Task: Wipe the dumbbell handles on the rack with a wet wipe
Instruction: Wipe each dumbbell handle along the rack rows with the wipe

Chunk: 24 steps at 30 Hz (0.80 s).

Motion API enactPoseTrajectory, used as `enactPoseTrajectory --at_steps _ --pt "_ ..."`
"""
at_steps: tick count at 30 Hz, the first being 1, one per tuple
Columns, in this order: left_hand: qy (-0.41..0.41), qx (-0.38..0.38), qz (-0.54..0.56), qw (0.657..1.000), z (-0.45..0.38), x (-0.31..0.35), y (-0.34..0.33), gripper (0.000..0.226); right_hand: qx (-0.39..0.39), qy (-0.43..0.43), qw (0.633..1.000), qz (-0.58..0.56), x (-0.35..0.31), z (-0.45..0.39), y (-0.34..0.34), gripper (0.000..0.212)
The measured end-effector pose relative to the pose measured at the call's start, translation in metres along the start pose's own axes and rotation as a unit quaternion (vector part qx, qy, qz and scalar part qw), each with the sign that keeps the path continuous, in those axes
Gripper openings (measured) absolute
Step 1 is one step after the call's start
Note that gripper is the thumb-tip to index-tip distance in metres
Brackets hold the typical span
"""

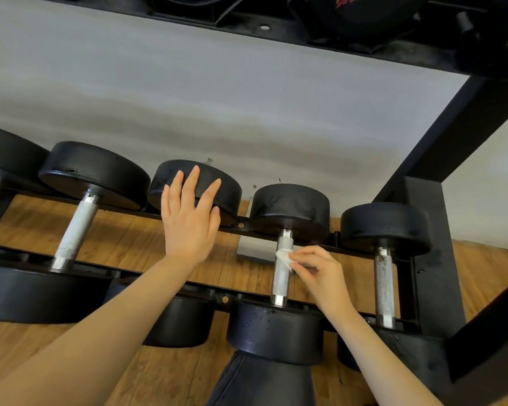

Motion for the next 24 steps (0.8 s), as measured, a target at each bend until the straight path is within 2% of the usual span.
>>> enactPoseTrajectory --at_steps 6,11,15,18,24 --pt "-0.001 0.004 -0.002 1.000 0.001 0.000 0.000 0.047 0.028 -0.059 0.997 -0.043 0.005 -0.006 -0.001 0.021" --pt "-0.001 0.007 -0.002 1.000 0.001 0.001 0.000 0.045 -0.035 -0.036 0.996 -0.080 -0.003 0.014 -0.002 0.021" --pt "0.000 0.003 -0.002 1.000 0.001 0.001 0.001 0.044 0.019 -0.064 0.997 -0.043 0.003 0.004 -0.003 0.018" --pt "-0.003 0.003 -0.004 1.000 0.002 0.001 0.001 0.044 0.059 -0.113 0.989 -0.073 0.011 0.001 -0.005 0.018" --pt "-0.003 0.005 -0.008 1.000 0.002 0.000 -0.001 0.046 -0.022 -0.094 0.986 -0.134 0.007 0.014 -0.001 0.027"
Point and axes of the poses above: each hand's wrist, its own z-axis away from the middle knuckle, its own y-axis out of the back of the hand, x = y × z, the point moved 5 cm from there along -z, towards the middle knuckle, and after that the axes turned 14 degrees about y, right-handed, at the moved point
